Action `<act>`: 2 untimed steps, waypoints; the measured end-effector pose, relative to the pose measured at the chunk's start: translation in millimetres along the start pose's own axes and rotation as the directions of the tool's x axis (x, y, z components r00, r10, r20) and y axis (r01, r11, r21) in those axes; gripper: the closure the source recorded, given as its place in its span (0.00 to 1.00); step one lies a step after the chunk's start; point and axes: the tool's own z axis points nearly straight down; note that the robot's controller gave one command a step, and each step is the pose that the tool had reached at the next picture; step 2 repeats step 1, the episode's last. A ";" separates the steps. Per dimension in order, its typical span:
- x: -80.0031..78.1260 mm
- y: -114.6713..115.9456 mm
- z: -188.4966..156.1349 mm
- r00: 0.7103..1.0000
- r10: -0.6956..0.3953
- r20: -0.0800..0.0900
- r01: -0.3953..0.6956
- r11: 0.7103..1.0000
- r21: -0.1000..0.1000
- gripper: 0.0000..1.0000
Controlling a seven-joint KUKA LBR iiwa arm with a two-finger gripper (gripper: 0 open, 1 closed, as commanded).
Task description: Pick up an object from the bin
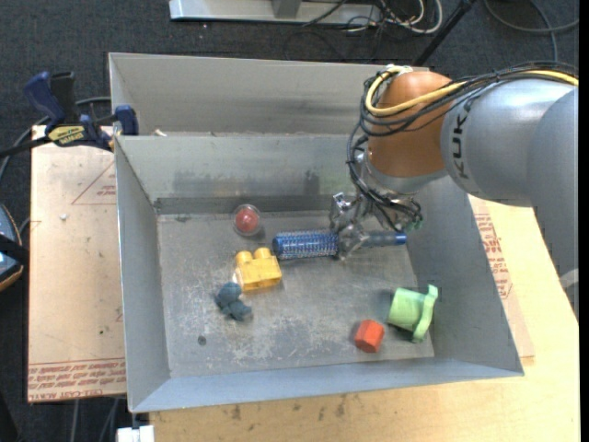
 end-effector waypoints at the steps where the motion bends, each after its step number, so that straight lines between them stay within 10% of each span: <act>1: -6.1 67.3 -148.5 0.969 -0.248 -0.004 0.248 0.969 -0.007 1.00; 2: -6.1 67.3 -148.5 0.969 -0.248 -0.004 0.248 0.969 -0.007 1.00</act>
Offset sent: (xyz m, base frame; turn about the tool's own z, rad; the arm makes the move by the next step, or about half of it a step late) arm -0.0245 0.0622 0.1449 -0.2523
